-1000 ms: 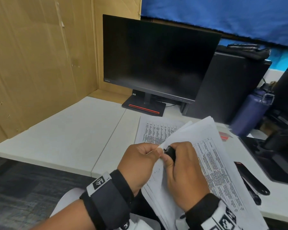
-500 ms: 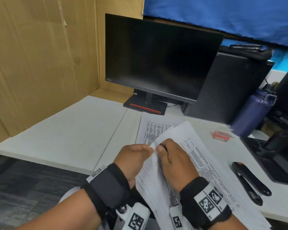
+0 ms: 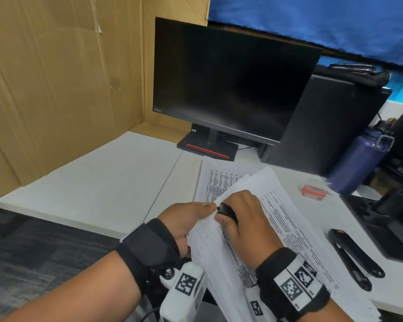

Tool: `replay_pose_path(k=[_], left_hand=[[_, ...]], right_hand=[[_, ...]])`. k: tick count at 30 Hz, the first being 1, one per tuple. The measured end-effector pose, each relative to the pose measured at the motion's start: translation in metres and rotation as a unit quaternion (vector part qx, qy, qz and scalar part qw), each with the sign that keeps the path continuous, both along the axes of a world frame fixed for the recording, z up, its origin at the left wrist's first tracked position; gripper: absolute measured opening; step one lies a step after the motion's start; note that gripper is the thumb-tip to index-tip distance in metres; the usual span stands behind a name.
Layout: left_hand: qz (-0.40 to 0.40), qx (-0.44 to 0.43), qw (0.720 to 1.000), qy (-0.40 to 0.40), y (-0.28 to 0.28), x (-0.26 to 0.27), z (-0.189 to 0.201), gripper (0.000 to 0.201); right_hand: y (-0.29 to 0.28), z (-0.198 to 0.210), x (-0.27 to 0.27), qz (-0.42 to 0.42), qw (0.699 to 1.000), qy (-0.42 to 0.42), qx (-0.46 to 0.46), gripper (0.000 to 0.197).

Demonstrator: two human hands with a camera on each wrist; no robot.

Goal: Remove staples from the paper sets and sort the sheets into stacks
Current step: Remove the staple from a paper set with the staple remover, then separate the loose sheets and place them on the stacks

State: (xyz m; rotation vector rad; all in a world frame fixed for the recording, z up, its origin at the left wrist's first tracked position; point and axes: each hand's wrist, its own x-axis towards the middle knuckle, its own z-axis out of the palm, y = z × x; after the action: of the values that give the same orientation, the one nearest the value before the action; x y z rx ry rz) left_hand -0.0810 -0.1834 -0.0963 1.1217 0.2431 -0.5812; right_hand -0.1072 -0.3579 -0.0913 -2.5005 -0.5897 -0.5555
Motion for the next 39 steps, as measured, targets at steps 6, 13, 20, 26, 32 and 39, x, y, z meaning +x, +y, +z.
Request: replay_pose_path(k=[6, 13, 20, 26, 32, 39], left_hand=[[-0.006, -0.045, 0.999, 0.018, 0.0, -0.001, 0.004, 0.034], [0.001, -0.029, 0.999, 0.016, 0.002, 0.002, -0.004, 0.036], [0.033, 0.045, 0.998, -0.002, 0.005, 0.006, -0.01, 0.048], [0.03, 0.041, 0.999, 0.015, 0.012, 0.01, -0.011, 0.034], [0.05, 0.071, 0.995, -0.056, 0.037, 0.027, 0.004, 0.038], [0.069, 0.11, 0.981, -0.147, 0.049, 0.019, 0.043, 0.023]], right_hand=[[0.002, -0.003, 0.0, 0.001, 0.996, -0.082, -0.031, 0.015], [0.006, -0.004, 0.002, 0.001, 0.994, -0.105, -0.035, 0.015], [-0.01, 0.005, 0.011, -0.022, 0.997, 0.073, 0.028, 0.015], [-0.046, 0.029, 0.015, -0.136, 0.986, 0.075, 0.064, 0.011], [-0.13, 0.051, 0.037, -0.345, 0.916, 0.203, -0.018, 0.02], [-0.149, 0.042, 0.041, -0.342, 0.854, 0.313, -0.238, 0.031]])
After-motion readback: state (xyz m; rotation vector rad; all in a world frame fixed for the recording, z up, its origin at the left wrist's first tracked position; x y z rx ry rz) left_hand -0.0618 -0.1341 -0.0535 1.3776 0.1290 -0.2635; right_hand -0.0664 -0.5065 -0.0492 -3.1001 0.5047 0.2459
